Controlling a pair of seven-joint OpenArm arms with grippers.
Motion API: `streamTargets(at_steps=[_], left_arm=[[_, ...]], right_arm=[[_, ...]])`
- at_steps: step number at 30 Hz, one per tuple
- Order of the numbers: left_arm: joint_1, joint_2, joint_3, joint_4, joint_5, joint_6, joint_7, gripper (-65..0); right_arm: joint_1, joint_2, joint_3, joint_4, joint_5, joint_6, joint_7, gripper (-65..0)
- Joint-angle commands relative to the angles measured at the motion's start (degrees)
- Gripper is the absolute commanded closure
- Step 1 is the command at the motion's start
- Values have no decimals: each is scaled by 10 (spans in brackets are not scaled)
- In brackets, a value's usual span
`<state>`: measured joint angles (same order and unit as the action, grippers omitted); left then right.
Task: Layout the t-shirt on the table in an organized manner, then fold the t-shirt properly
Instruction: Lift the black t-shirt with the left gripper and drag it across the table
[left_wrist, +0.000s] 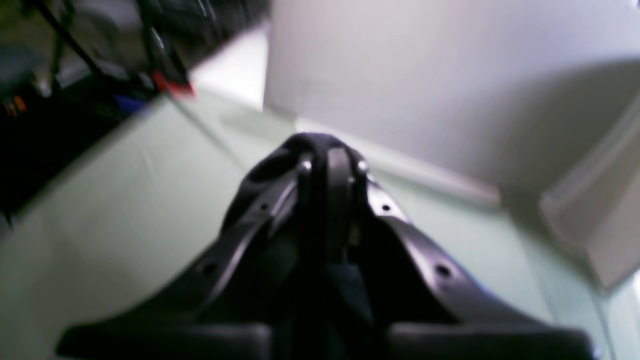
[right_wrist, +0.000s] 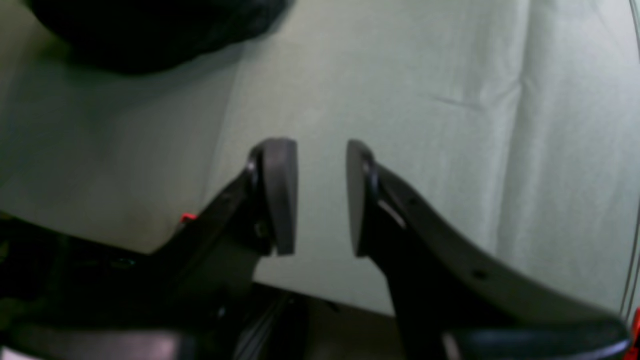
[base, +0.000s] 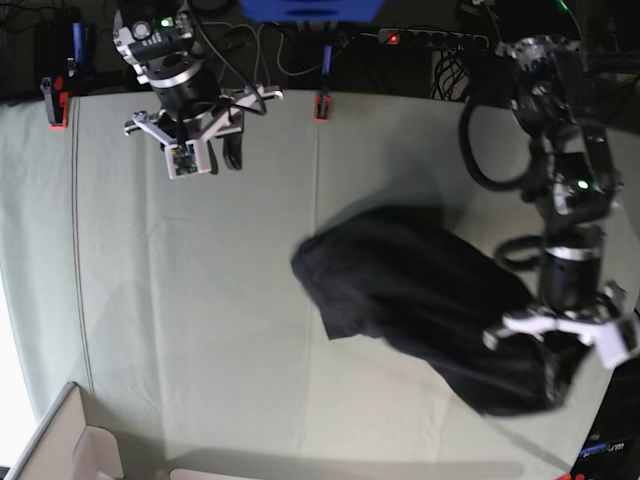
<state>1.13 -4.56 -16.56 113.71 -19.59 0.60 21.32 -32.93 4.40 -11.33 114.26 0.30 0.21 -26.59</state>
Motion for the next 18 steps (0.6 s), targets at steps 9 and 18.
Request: streamTargets(at_steps=[9,18], left_arm=[[-122,-3,-143,23,0,-6,-15,-3],[-75,11,66,18,3,-8,-19,-3]], right_arm=[[-1,1,-1,9,1,2,12,-174],[-1,-1,-1,9,1,2,12,-174]])
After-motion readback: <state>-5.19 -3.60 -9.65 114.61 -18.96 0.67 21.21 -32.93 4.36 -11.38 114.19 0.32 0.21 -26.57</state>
